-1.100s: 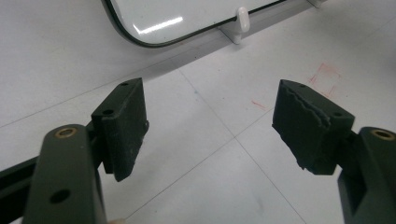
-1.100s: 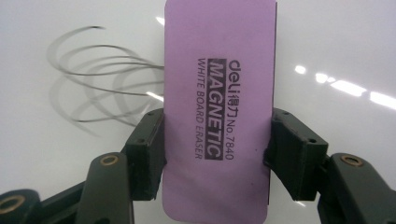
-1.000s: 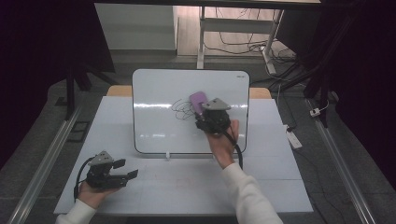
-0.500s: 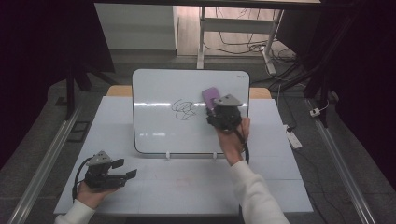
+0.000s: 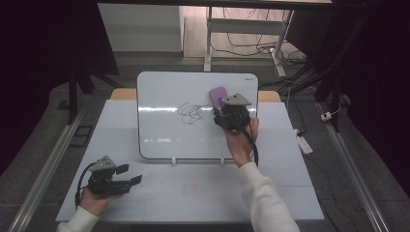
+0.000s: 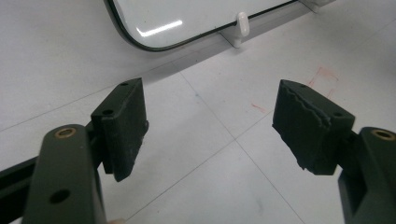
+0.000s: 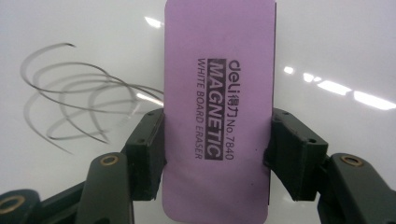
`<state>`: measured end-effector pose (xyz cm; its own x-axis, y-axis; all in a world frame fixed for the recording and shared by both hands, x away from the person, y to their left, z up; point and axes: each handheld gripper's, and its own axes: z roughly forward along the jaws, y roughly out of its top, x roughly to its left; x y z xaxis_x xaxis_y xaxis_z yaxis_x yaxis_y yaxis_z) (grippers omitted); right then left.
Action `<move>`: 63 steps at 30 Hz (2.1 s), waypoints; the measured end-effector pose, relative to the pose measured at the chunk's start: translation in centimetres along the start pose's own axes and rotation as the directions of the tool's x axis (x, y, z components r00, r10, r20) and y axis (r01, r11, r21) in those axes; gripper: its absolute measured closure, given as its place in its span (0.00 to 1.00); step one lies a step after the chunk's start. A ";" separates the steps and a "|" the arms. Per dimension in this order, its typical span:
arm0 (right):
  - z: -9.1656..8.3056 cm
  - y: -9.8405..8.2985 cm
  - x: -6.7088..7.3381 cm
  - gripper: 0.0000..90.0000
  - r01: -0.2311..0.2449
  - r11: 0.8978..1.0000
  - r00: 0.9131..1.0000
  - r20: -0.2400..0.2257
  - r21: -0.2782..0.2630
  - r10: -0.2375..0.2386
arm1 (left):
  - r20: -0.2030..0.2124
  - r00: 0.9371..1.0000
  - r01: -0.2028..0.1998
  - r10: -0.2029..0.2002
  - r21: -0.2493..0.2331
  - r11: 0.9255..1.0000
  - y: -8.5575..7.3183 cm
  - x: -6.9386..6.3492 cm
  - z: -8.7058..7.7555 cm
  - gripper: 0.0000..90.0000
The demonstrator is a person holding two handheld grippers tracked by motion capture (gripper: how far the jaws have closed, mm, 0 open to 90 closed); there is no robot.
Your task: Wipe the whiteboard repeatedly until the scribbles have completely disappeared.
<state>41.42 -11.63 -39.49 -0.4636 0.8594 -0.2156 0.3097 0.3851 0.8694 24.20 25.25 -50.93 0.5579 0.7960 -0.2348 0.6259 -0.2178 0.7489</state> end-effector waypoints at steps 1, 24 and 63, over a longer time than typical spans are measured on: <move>0.4 0.4 1.0 0.45 0.007 1.000 0.999 -0.035 -0.002 -0.008 | 0.000 1.000 0.000 0.000 0.000 1.000 0.0 0.0 0.0 0.30; 0.1 1.0 -0.5 0.45 -0.015 0.999 1.000 -0.015 -0.032 0.014 | 0.000 1.000 0.000 0.000 0.003 1.000 0.0 -0.1 0.1 0.30; 1.3 1.3 2.7 0.45 0.013 0.999 0.993 -0.117 -0.042 -0.018 | 0.014 1.000 0.007 -0.007 -0.005 1.000 0.0 0.0 0.0 0.29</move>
<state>41.60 -8.38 -39.54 -0.5632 0.8070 -0.1777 0.2685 0.3820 0.8843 24.22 25.27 -50.93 0.5614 0.7893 -0.2488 0.6270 -0.2094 0.7504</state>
